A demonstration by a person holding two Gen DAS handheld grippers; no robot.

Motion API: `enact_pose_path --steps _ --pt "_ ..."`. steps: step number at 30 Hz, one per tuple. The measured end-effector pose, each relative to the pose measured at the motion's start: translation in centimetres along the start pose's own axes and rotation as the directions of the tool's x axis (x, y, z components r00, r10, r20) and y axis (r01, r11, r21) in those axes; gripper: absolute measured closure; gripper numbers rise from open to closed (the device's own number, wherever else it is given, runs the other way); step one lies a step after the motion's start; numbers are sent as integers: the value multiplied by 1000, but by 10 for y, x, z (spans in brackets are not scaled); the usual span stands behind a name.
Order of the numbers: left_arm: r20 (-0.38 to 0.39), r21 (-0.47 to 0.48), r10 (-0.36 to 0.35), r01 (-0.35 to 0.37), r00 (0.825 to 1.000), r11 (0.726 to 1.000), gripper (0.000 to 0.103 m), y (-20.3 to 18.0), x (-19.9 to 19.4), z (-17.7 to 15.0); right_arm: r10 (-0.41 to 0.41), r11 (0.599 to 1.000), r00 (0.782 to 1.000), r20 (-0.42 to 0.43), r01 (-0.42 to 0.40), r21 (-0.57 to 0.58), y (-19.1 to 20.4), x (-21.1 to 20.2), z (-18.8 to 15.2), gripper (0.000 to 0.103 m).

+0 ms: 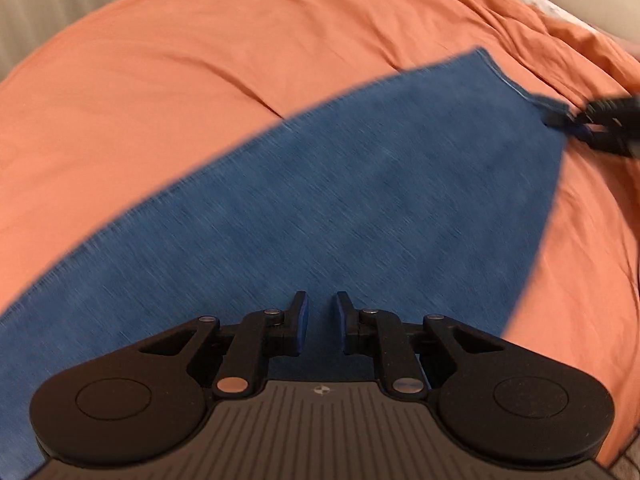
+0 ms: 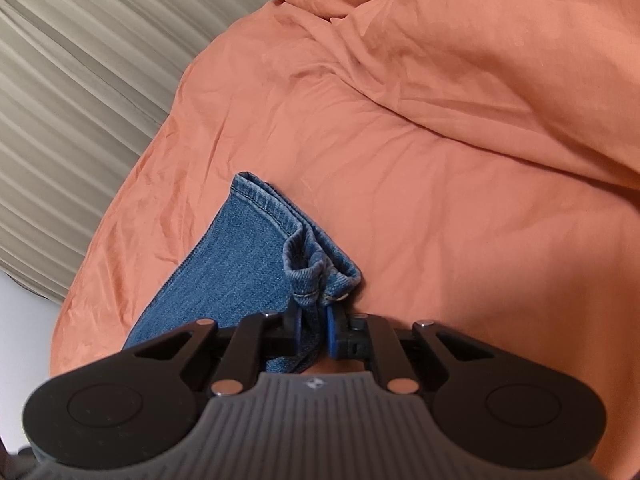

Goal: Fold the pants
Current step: 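Carry the hem up and toward the waistband with the right gripper, then lower the hem onto the jeans near the back pocket with the right gripper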

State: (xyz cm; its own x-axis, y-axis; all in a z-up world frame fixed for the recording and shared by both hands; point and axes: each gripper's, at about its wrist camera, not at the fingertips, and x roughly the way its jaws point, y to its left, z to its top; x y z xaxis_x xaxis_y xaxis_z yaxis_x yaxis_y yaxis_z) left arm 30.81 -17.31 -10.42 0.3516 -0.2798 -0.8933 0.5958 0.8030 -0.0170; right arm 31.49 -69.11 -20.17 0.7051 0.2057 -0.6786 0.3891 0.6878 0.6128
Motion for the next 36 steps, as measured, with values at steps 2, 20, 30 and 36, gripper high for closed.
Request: enact_pose_path --steps 2,20,30,36 --pt "-5 -11 -22 22 1000 1000 89 -5 -3 -6 -11 1000 1000 1 11 -14 4 -1 2 98" --pt "36 -90 -206 208 978 974 94 -37 -42 -61 85 919 987 138 -24 -393 157 -109 16 101" --pt "195 -206 -116 156 974 966 93 48 -146 -123 219 766 967 130 -88 -637 318 -162 -36 101" --pt "267 -360 -23 122 963 925 93 111 -191 -171 265 681 963 42 -156 -716 408 -144 -101 101"
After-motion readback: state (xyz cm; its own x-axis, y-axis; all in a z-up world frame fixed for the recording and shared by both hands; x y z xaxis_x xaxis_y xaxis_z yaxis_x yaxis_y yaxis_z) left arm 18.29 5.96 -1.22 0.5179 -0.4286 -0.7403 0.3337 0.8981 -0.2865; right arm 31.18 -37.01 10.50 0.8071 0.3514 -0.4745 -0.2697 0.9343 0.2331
